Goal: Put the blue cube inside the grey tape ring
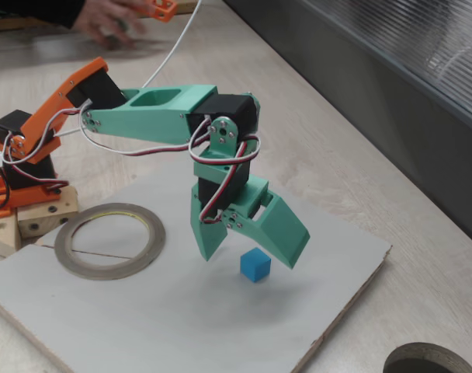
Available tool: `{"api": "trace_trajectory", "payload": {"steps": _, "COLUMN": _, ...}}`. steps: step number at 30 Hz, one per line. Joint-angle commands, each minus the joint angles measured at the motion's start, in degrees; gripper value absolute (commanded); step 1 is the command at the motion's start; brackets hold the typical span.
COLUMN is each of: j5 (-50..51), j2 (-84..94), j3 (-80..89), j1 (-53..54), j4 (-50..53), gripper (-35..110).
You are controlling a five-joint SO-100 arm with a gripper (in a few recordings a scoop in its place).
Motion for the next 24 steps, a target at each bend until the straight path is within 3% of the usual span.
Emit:
{"api": "trace_trajectory", "payload": {"steps": 1, "j5": 0.2, "j2": 1.3, "j3": -0.4, "j1": -0.9, "j4": 0.7, "gripper": 97}}
{"api": "trace_trajectory", "payload": {"steps": 12, "j5": 0.0, "j2": 1.2, "j3": 1.8, "j1": -1.0, "j4": 0.5, "gripper": 95}}
{"api": "trace_trajectory", "payload": {"steps": 24, "j5": 0.2, "j2": 2.3, "j3": 4.8, "j1": -1.0, "j4": -12.6, "gripper": 45}}
